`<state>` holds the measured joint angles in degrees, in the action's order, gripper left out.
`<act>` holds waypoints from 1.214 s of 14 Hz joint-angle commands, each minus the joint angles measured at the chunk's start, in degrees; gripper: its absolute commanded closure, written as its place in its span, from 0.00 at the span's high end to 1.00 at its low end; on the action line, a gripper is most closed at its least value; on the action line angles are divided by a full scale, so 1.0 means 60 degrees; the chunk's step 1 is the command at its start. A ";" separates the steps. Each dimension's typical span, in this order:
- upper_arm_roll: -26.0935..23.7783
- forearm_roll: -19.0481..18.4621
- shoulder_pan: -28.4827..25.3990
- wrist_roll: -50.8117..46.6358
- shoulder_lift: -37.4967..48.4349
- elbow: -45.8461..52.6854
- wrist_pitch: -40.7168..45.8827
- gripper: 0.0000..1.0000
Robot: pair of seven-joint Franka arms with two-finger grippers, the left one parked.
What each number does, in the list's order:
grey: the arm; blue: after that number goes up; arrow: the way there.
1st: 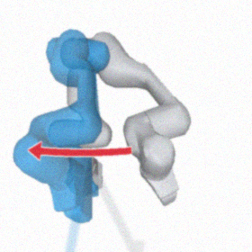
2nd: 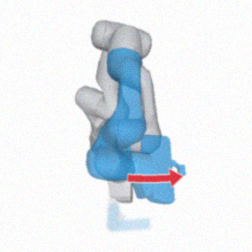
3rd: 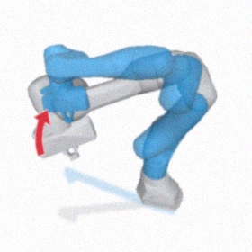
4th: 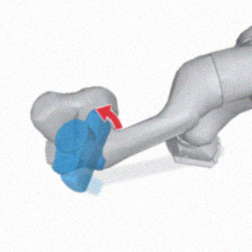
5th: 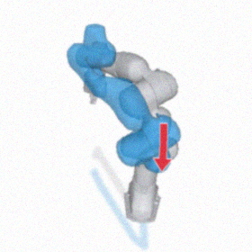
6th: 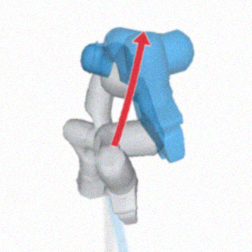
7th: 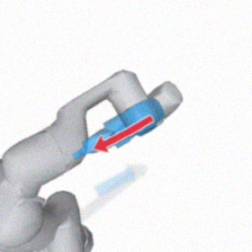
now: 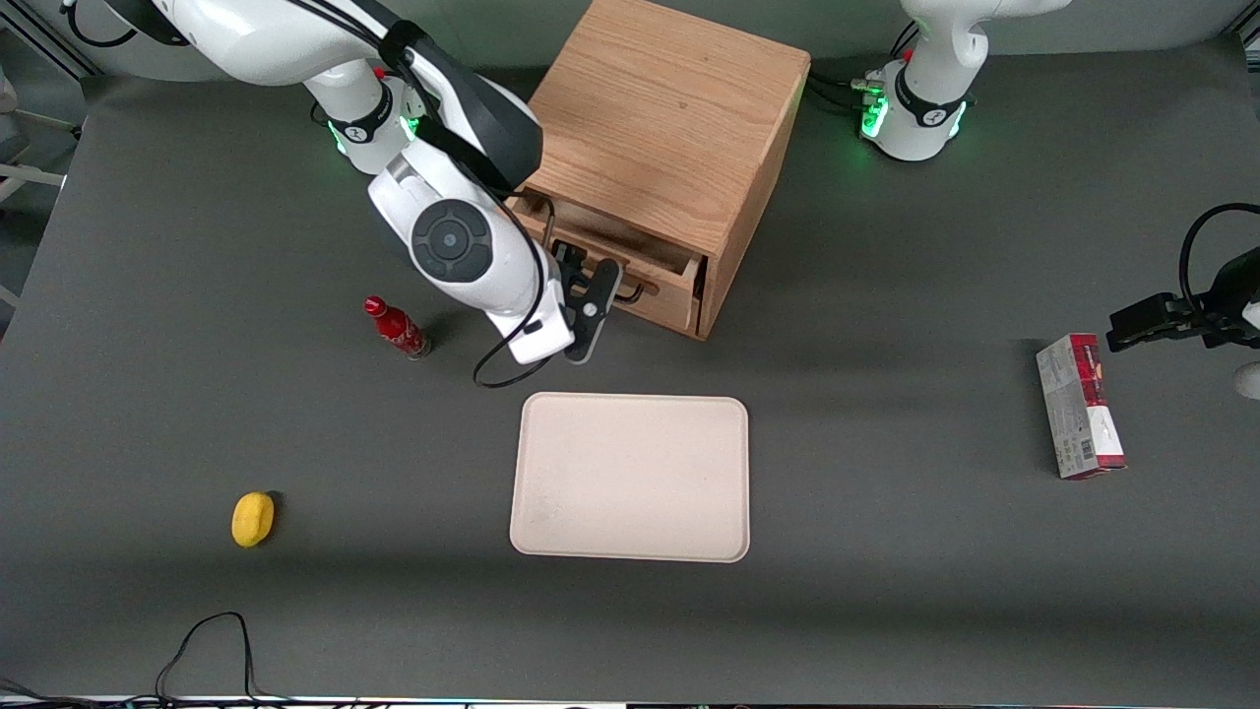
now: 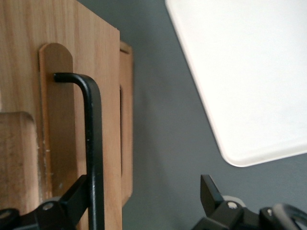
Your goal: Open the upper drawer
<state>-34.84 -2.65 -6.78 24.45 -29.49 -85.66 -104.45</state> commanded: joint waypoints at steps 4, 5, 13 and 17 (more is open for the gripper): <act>0.0868 -0.0247 0.0017 0.0875 -0.0680 0.1224 0.0064 1.00; 0.0972 -0.0247 0.0017 0.0964 -0.0710 0.1341 0.0078 1.00; 0.1734 -0.0786 0.0017 0.1126 -0.0886 0.2148 0.0064 1.00; 0.1982 -0.1826 0.0017 0.0994 -0.0827 0.2702 0.0064 1.00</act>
<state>-24.20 -10.16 -6.18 30.32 -33.54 -73.56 -104.56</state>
